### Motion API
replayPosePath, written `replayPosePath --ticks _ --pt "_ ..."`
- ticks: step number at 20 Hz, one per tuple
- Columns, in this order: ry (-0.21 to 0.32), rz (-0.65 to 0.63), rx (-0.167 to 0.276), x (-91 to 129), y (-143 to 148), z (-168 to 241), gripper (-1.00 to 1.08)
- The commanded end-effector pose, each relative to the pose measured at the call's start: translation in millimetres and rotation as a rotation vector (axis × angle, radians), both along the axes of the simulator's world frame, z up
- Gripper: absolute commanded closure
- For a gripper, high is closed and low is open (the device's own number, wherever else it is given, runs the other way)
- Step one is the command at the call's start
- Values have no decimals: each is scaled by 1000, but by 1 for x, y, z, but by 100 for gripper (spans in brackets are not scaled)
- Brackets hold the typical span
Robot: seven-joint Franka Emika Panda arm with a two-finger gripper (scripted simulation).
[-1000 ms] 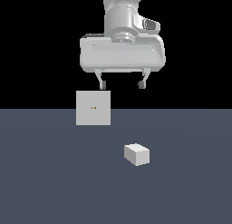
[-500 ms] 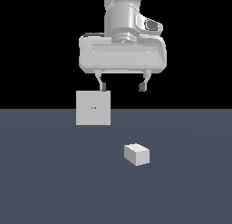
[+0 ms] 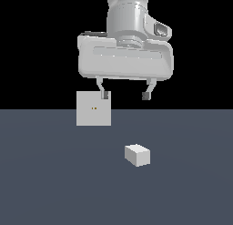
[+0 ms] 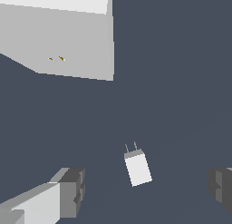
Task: Plug the charger into the wall socket.
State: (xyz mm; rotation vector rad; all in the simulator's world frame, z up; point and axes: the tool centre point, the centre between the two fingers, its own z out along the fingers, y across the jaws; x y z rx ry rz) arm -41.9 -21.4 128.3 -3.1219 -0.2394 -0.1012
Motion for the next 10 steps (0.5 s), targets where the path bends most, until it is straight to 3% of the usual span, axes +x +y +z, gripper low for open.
replayPosePath --ticks 1,10 --pt "-28 35 6 -6 -2 -7 -92" --pt "-125 158 30 -23 -10 -35 -92"
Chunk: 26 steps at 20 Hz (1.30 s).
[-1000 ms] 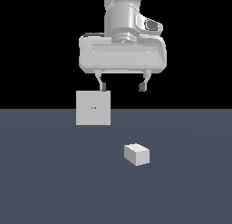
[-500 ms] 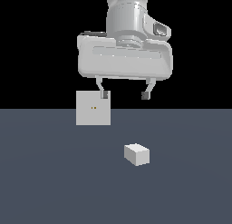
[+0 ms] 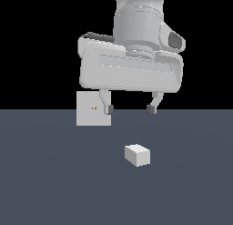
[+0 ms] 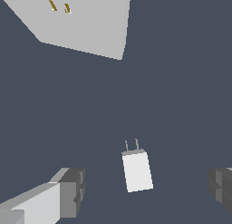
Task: Plug the charger into the wall socket.
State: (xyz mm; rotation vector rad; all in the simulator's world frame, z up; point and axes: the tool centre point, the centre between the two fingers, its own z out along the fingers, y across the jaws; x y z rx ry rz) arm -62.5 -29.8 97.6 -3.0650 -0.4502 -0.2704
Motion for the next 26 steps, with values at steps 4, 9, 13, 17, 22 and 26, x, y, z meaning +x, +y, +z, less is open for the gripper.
replayPosePath --ticks 4,9,13,17,22,26 --pt "-51 64 13 -7 -4 -15 -92" --pt "-83 105 24 -11 -7 -25 -92" --pt "-100 128 31 -13 -8 -30 -92" --pt "-109 141 34 -14 -9 -34 -92" --pt "-109 141 35 -14 -9 -34 -92" --pt "-109 142 35 -14 -9 -41 -92"
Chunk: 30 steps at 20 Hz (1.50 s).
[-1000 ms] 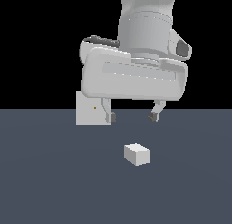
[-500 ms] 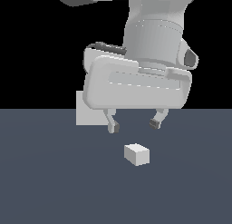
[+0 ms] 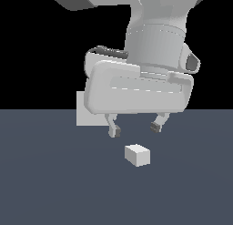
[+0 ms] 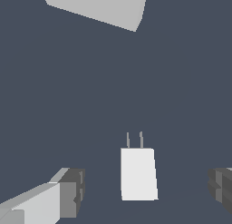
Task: Plug the charger into the wall socket.
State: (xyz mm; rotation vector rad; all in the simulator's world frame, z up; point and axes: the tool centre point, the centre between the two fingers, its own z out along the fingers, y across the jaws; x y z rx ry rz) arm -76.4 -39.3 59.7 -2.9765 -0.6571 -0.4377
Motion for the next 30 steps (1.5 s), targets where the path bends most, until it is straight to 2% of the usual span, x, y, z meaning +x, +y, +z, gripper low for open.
replayPosePath --ticks 1,9,15,16,30 --pt "1 1 0 -1 0 -6 -92" --pt "-1 5 0 -1 0 -39 -92" --pt "-1 5 0 -1 0 -48 -92" --pt "-1 5 0 -1 0 -48 108" --pt "-2 -2 1 -1 2 -46 108"
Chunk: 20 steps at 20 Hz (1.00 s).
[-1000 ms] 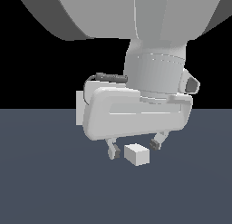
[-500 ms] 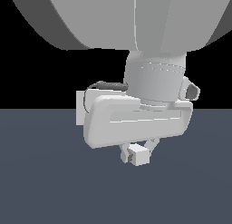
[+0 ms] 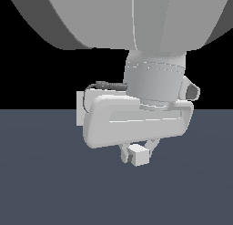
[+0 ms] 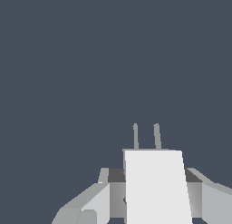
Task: Plug the charger into the wall socket.
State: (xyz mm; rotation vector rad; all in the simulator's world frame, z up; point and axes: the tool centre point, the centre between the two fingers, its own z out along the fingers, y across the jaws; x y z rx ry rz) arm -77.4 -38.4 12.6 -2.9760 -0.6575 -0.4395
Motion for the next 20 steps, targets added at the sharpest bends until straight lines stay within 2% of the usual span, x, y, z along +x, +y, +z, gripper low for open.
replayPosePath --ticks 1,20 --pt "-1 -7 0 1 3 2 108" --pt "-5 -211 5 19 58 49 108"
